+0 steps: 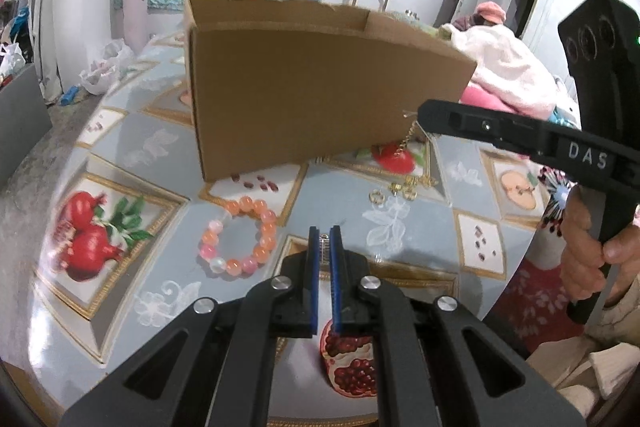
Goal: Organize jewelry
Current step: 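Carry the small charm over the box with the right tool and open it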
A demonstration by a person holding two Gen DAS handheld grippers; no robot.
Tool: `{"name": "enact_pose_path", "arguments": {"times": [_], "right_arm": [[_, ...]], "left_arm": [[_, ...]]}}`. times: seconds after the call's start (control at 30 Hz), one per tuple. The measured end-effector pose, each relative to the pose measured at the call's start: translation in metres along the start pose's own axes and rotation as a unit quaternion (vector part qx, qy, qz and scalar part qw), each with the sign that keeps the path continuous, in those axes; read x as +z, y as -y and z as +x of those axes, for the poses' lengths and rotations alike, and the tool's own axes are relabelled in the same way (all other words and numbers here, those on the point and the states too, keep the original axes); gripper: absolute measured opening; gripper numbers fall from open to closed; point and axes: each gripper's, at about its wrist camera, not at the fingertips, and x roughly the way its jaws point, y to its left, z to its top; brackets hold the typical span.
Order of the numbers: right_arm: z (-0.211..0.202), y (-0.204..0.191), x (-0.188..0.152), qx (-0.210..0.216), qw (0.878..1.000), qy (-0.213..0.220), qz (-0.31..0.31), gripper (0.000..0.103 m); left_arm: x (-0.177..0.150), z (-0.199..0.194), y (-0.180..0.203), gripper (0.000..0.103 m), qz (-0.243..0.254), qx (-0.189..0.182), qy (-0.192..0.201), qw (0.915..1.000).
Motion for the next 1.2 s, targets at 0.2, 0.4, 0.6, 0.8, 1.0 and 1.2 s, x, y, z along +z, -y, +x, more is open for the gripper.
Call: {"name": "enact_pose_path", "arguments": {"times": [0.2,0.4,0.6,0.8,1.0,1.2], "right_arm": [[-0.02,0.0,0.014,-0.001,0.999,0.04,-0.019,0.001],[-0.038,0.013,0.048,0.008,0.996,0.084,-0.032,0.001],[-0.031,0.043,0.087,0.018,0.996,0.087,-0.025,0.001],[0.009,0.084,0.115,0.02,0.999,0.025,0.006,0.001],[0.045,0.111,0.125,0.007,0.999,-0.029,0.015,0.002],[0.058,0.128,0.127,-0.005,0.999,-0.042,0.028,0.01]], "left_arm": [[0.024,-0.035,0.012,0.004,0.015,0.004,0.042,0.999],[0.066,-0.061,0.034,0.004,0.045,-0.004,0.098,0.9942],[0.121,-0.049,0.031,0.004,0.044,-0.015,0.112,0.9927],[0.171,0.018,0.014,0.004,-0.007,-0.059,0.048,0.9971],[0.197,0.078,0.003,0.004,-0.038,-0.07,-0.01,0.9968],[0.202,0.112,-0.011,0.005,-0.086,-0.094,-0.056,0.9903]]}}
